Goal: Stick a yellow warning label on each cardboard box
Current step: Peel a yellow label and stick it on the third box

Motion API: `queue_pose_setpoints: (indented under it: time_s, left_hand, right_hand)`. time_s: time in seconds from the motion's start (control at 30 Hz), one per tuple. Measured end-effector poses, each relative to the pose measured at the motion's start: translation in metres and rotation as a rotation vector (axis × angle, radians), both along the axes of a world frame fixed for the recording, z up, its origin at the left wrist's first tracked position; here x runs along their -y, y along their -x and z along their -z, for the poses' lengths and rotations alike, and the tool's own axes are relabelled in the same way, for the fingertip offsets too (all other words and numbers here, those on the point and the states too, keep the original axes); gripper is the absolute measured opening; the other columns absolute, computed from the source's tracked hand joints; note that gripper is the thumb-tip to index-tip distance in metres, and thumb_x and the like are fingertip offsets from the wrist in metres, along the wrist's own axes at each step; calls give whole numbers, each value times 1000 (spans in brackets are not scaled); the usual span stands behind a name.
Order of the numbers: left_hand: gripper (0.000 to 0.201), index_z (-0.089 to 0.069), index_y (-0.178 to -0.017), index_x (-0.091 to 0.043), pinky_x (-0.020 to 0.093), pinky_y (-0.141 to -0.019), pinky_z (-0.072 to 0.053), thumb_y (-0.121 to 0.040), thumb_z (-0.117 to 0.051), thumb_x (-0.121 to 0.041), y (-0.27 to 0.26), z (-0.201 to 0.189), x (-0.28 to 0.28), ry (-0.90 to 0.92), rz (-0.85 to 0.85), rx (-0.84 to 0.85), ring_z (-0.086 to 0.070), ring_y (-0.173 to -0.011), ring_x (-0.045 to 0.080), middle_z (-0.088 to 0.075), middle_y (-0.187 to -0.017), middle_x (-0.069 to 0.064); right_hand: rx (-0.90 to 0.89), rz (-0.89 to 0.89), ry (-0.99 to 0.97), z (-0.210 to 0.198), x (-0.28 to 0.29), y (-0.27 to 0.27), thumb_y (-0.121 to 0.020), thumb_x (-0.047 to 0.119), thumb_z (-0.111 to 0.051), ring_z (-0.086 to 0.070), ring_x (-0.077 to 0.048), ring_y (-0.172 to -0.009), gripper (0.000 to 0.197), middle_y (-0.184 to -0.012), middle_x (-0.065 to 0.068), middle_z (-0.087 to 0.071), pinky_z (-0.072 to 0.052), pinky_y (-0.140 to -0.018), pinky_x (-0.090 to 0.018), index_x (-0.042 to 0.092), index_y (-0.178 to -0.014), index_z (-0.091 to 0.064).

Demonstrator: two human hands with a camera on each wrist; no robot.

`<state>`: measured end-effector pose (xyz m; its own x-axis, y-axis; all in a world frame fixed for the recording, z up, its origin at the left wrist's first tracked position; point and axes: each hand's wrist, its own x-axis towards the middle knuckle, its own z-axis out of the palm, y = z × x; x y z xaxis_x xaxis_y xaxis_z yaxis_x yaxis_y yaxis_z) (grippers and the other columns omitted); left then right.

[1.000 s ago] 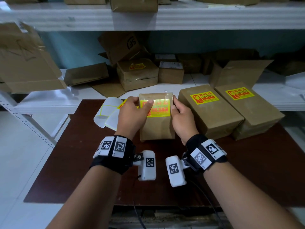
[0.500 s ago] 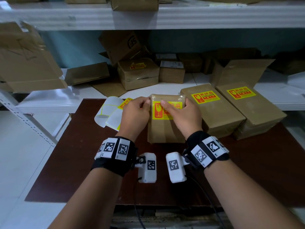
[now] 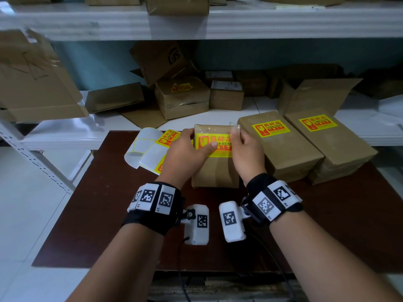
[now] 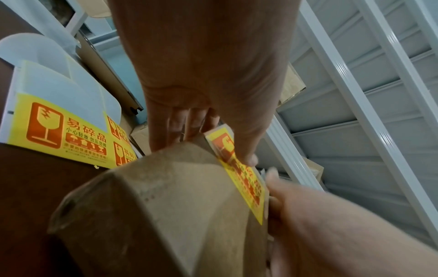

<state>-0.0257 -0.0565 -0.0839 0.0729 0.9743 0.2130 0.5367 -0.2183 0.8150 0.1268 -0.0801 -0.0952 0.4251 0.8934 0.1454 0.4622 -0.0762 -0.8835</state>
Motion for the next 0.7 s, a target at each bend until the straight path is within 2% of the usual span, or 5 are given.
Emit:
queue_pose_setpoints:
  time_s: [0.17,0.27,0.43,0.57,0.7]
  left_hand:
    - [53,-54,-132,-15,38,-93,-52,-85,-75,-28,-1,4,-2,31,67,-9,-64,-106,18,-68,-114,-2]
    - [48,-57,-131,-14,41,-96,-52,-86,-73,-17,3,6,-7,67,109,44,-64,-108,17,-68,-114,-2]
    - [38,-62,-126,-12,42,-103,-48,-89,-62,-5,9,5,-16,157,92,103,-60,-118,17,-67,-121,2]
    - [34,-63,-114,-15,41,-97,-50,-88,-64,-36,8,3,-15,157,-41,146,-64,-106,20,-70,-108,-1]
    - [54,-54,-111,-13,32,-78,-46,-83,-68,-56,4,1,-7,50,-173,3,-55,-90,17,-60,-95,-4]
  right_hand:
    - [32,55,23,-8,5,6,-63,80,-61,-66,-14,-95,63,-100,10,-69,-55,-83,-39,29,-100,-65]
    - [-23,86,-19,-6,4,0,-73,65,-74,-67,-11,-94,50,-100,10,-71,-56,-85,-38,27,-105,-67]
    - [-96,25,-36,7,-7,-7,-96,49,-56,-67,-15,-100,35,-103,6,-74,-54,-93,-46,24,-115,-72]
    - [-101,-22,5,11,-8,0,-90,65,-44,-64,-18,-115,63,-124,4,-71,-51,-101,-46,27,-137,-61]
    - [-29,-102,12,15,-6,16,-66,86,-58,-64,-13,-116,99,-129,8,-67,-53,-99,-42,29,-145,-47]
